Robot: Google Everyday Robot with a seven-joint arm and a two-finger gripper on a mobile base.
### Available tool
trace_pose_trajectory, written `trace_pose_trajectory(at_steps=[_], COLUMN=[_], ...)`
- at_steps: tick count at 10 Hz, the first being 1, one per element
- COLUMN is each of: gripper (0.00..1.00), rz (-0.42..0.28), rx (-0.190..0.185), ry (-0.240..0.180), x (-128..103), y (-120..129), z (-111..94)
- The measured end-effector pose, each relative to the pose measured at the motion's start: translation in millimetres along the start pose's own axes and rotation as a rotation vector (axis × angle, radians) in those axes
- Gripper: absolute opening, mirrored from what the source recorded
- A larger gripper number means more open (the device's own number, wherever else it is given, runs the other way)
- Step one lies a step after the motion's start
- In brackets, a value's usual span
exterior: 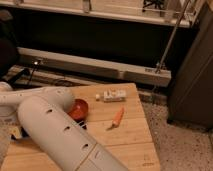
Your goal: Wipe the white sponge on the table
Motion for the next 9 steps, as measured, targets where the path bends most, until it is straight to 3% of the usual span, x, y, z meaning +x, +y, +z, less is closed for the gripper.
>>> trace_pose_trajectory(at_steps=[3,6,9], gripper=[0.26,0.06,0.06], rz=[0.028,0.078,0.14], rx=[-0.004,0.02,0.048], ry=[-0.022,-0.044,-0.05], x=[-2.0,-0.1,13.0], y=[-17.9,-42.6,-68.8], z=[3.6,5.4,3.9])
